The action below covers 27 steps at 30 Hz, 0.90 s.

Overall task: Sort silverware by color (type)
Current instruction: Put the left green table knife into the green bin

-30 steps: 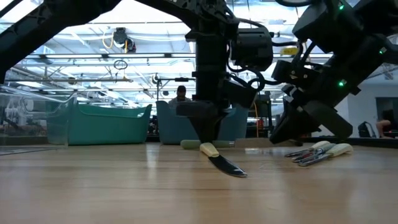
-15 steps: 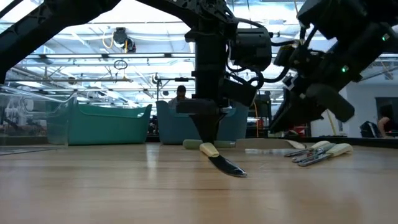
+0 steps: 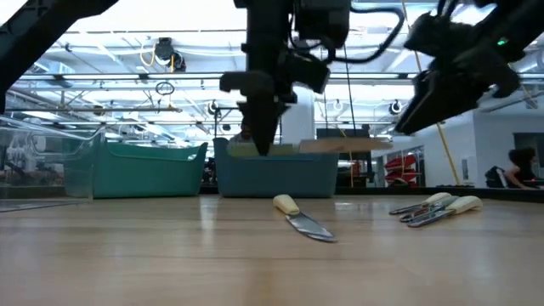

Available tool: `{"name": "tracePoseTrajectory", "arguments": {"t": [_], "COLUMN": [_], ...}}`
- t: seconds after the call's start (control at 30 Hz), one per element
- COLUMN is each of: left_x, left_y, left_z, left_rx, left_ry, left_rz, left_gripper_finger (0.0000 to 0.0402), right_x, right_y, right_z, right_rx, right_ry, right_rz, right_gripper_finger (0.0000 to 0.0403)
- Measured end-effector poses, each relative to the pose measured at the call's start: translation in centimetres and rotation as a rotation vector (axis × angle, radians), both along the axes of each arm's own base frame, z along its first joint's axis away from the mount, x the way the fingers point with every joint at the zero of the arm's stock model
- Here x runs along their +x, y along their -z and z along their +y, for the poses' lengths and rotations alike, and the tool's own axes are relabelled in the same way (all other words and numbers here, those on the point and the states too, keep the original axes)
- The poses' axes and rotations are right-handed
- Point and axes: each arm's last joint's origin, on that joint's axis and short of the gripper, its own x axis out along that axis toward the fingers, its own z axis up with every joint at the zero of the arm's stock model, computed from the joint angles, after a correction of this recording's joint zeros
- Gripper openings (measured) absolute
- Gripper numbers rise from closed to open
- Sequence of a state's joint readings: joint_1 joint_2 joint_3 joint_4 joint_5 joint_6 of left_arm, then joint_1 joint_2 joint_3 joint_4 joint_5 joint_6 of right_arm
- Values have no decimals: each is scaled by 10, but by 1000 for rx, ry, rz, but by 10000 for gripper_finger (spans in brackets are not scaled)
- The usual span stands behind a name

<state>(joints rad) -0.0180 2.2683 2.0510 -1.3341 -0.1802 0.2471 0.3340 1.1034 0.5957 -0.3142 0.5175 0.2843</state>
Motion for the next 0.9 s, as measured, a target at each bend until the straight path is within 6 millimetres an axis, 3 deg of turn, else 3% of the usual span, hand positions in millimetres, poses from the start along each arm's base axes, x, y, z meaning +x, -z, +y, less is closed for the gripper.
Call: {"name": "tracePoseTrajectory", "arguments": {"t": [0.13, 0.5, 0.77, 0.9], "left_x": [-9, -48, -90, -107], "left_y": [-16, -91, -145, -162], "left_z": [-1, 3, 23, 34], "left_rx": [17, 47, 110, 123], "left_ry": [-58, -156, -280, -342], "left_rz": [-6, -133, -248, -277], "left_gripper_finger": [30, 30, 30, 30], "right_x": [-11, -17, -16, -16], "right_y": [-7, -13, -12, -12], "right_z": [3, 11, 11, 11], "right_rx": [22, 25, 19, 16], "right_ry": [-13, -73, -75, -78], "right_rz": [-10, -43, -36, -34], "right_gripper_finger": [151, 151, 151, 151]}}
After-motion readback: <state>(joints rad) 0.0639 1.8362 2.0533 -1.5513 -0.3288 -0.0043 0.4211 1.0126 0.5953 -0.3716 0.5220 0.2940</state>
